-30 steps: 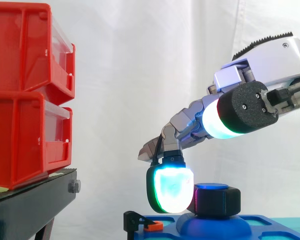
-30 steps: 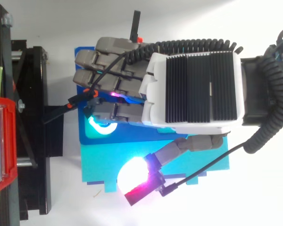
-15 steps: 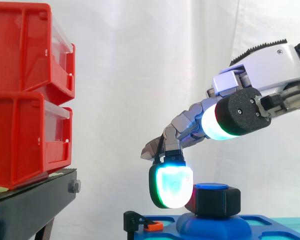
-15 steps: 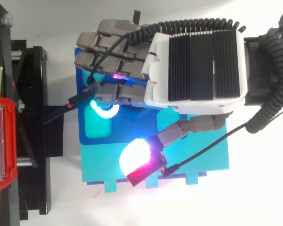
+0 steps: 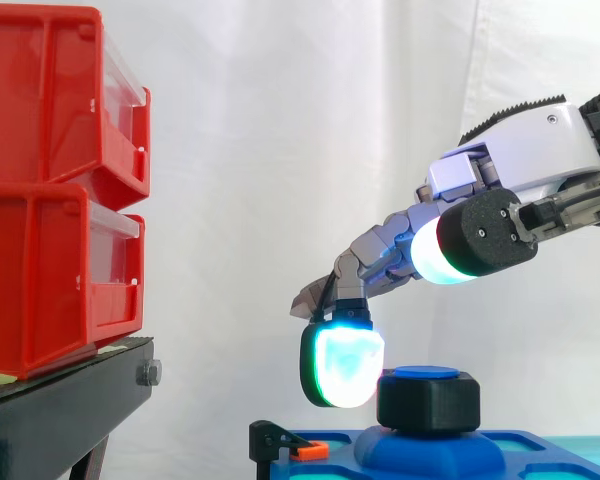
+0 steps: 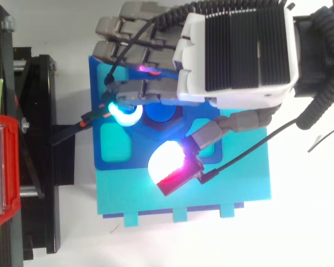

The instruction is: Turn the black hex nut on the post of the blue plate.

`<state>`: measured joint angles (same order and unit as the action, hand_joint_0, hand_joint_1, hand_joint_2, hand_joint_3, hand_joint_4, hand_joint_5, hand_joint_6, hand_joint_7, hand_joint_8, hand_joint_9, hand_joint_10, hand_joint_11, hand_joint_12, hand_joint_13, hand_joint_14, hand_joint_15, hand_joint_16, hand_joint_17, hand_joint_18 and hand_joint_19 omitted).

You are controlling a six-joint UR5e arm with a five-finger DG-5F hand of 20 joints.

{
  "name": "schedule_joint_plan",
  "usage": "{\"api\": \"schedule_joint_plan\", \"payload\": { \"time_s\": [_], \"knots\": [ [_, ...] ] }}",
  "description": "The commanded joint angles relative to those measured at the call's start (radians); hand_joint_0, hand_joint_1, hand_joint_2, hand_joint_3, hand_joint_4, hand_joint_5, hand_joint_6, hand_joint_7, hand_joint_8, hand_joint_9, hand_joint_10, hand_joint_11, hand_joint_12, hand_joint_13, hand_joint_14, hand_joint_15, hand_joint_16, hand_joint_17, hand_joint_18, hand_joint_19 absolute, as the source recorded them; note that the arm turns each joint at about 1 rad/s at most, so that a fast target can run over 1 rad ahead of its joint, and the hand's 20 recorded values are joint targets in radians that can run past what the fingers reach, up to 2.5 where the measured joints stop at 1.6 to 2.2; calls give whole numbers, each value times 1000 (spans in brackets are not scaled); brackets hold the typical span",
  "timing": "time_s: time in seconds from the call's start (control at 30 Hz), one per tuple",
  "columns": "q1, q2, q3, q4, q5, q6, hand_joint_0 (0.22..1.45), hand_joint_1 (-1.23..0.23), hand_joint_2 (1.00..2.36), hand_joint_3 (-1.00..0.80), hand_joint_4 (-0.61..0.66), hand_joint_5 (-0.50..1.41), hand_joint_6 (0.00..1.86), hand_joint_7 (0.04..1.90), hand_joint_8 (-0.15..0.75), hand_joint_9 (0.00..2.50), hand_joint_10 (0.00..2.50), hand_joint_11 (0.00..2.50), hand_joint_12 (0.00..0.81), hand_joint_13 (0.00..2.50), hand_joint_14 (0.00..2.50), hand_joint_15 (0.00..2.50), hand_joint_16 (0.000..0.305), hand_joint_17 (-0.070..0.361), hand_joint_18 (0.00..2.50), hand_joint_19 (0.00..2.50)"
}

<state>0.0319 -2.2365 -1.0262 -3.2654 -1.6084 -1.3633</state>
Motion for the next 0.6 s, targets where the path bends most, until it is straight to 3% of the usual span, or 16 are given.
{"api": "schedule_joint_plan", "payload": {
  "time_s": [0.0, 0.4, 0.57],
  "knots": [
    [-17, 0, 0, 0, -19, -10, 458, -126, 1000, -500, 220, -213, 502, 953, 245, 64, 0, 0, 375, 0, 0, 11, 60, 136, 0, 28],
    [-61, 0, 0, -5, -64, -23, 459, -132, 1000, -500, 219, -213, 503, 948, 245, 66, 0, 0, 374, 0, 0, 15, 59, 134, 0, 24],
    [-67, 0, 9, -7, -73, -25, 459, -136, 1000, -500, 218, -213, 503, 948, 245, 67, 0, 0, 374, 0, 0, 14, 60, 135, 0, 25]
  ]
}}
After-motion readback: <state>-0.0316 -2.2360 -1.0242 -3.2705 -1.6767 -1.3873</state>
